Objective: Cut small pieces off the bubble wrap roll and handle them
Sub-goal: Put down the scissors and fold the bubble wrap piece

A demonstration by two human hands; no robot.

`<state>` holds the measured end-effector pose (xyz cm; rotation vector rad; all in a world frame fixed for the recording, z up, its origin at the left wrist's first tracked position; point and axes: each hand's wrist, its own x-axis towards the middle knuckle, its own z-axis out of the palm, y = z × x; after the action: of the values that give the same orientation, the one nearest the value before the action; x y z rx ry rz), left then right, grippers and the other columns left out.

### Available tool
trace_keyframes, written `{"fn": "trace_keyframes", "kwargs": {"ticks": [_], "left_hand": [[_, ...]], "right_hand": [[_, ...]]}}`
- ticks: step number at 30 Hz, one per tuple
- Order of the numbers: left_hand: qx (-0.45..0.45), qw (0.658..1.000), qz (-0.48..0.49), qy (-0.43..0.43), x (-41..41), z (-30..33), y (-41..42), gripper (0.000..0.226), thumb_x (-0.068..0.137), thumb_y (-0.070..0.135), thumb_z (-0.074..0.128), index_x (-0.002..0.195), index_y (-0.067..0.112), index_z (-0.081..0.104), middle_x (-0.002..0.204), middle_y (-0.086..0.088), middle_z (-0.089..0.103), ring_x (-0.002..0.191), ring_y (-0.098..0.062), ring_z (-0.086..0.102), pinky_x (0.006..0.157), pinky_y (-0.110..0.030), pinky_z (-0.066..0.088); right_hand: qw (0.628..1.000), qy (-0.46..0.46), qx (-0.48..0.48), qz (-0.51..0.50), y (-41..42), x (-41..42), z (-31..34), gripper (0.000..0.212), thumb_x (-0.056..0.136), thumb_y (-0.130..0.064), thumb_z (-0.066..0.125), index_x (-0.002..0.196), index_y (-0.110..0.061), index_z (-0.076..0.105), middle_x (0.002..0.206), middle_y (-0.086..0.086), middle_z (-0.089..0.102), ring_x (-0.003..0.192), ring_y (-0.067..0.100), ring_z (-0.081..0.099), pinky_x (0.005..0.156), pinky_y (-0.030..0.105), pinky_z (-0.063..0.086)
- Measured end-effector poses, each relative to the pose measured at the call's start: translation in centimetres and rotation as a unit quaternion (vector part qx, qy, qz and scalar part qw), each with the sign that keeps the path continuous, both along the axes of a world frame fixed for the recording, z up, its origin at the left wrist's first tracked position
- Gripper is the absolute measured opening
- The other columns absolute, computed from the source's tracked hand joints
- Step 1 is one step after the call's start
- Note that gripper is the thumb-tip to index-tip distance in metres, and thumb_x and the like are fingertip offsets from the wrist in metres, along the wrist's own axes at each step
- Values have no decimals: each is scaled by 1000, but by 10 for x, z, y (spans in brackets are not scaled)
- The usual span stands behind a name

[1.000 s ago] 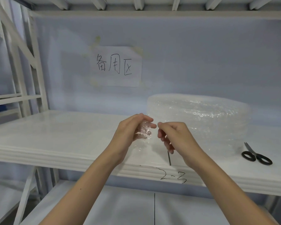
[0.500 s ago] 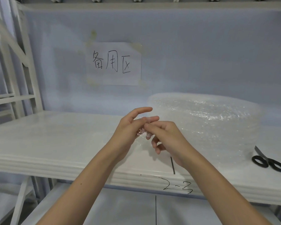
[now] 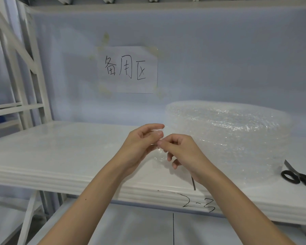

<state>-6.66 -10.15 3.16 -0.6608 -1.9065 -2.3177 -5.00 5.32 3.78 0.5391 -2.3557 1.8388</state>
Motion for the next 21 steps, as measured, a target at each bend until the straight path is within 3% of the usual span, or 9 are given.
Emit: {"fn": "trace_keyframes", "kwargs": {"ticks": [6, 9, 14, 21], "left_hand": [[45, 999, 6, -4, -4, 0, -6, 28, 90, 6, 66, 117, 14, 68, 93, -6, 75, 81, -16, 67, 78, -21, 54], [37, 999, 11, -7, -7, 0, -6, 28, 91, 11, 66, 118, 17, 67, 98, -3, 77, 81, -14, 66, 77, -23, 54], [35, 999, 4, -12, -10, -1, -6, 27, 93, 11, 63, 119, 17, 66, 106, -4, 77, 79, -16, 67, 73, -24, 54], [15, 1000, -5, -9, -17, 0, -9, 30, 93, 16, 64, 123, 17, 64, 110, -4, 76, 85, -23, 61, 74, -25, 54]], "right_hand": [[994, -71, -83, 31, -3, 0, -2, 30, 94, -35, 57, 95, -9, 72, 93, 10, 74, 74, 17, 65, 62, 37, 59], [989, -98, -99, 41, -4, -3, -2, 38, 98, -33, 47, 102, -5, 71, 97, 15, 76, 79, 19, 68, 74, 41, 60], [991, -71, -100, 53, -7, -7, -6, 28, 95, -27, 58, 97, -4, 74, 96, 14, 76, 80, 17, 67, 68, 31, 57], [997, -12, -66, 36, -14, -15, -6, 20, 94, -19, 60, 88, -4, 72, 77, 3, 71, 69, 15, 63, 65, 28, 56]]}}
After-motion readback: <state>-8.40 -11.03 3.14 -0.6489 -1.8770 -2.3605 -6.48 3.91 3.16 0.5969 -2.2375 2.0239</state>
